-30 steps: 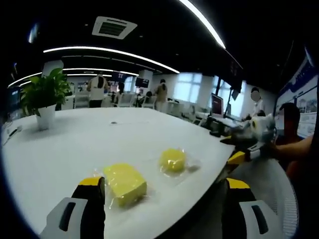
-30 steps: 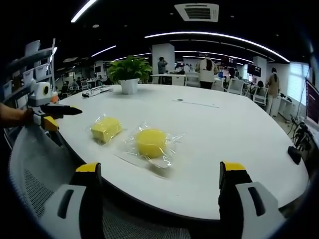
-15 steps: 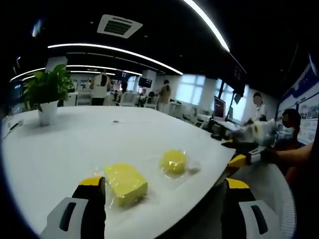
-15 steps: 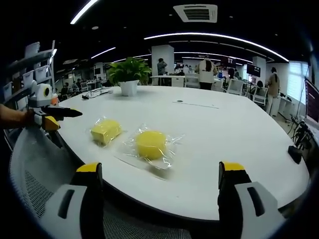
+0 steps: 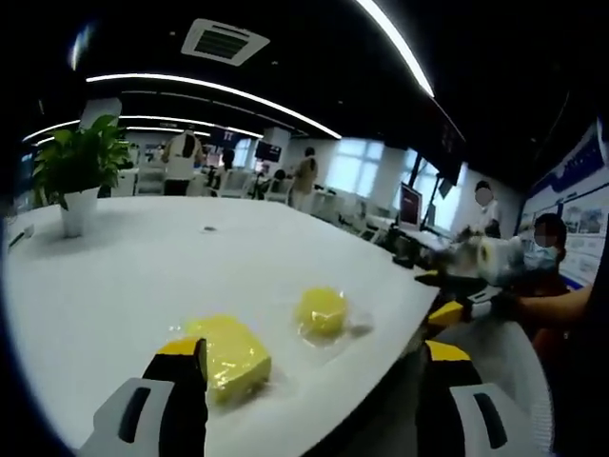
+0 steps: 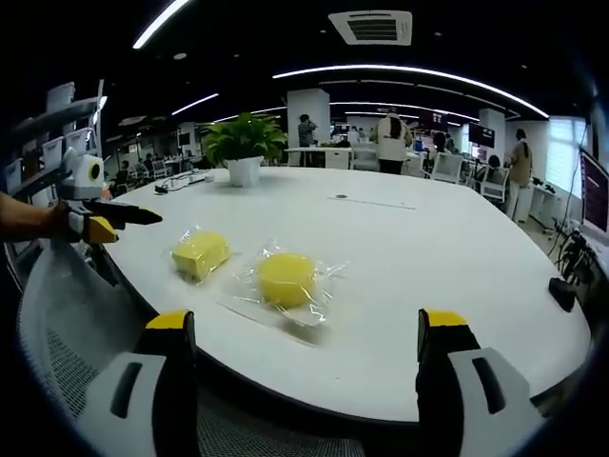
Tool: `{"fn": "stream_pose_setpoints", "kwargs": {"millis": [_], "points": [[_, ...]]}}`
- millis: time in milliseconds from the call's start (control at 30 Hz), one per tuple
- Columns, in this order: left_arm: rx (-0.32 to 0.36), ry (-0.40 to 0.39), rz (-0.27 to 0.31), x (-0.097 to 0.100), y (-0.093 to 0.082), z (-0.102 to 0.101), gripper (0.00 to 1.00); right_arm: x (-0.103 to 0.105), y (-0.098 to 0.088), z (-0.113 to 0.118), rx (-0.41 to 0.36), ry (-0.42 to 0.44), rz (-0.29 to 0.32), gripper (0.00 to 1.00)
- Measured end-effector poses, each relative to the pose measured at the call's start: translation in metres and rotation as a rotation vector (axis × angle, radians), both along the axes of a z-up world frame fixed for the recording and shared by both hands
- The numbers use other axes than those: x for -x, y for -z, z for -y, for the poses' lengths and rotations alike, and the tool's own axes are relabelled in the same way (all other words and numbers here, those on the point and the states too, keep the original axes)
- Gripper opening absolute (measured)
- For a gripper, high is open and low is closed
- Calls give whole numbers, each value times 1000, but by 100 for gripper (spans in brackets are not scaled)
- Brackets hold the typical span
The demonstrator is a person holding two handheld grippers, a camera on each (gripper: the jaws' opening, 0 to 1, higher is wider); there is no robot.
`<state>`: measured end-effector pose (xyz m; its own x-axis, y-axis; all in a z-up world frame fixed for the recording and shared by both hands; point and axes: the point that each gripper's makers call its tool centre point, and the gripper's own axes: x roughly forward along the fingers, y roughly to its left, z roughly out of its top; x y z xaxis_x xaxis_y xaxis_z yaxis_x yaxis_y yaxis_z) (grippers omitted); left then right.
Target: Compare the silicone blocks by pressing each to a similar depth, holding the contact briefly, and releasing to observe deformation and rebound differences across the visible hardness samples.
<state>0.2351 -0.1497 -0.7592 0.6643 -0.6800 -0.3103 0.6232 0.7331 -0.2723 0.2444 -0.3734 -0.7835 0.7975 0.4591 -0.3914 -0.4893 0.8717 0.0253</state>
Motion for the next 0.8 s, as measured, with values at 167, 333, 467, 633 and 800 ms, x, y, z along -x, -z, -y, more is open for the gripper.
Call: {"fn": "stream_pose_setpoints", "kwargs": {"millis": [167, 333, 467, 633, 800], "points": [[-9, 3, -58, 1, 7, -3, 77, 0, 0, 0, 0, 0, 1, 90], [-4, 13, -67, -5, 1, -1, 67, 0, 0, 0, 0, -2, -2, 89], [2, 22, -74, -14, -1, 5, 69, 0, 1, 0, -1, -4, -4, 89], [46, 27, -102, -21, -2, 17, 68, 0, 1, 0, -1, -3, -4, 89], [85, 17, -111, -30, -5, 24, 68, 0, 2, -1, 3, -10, -9, 88]]}}
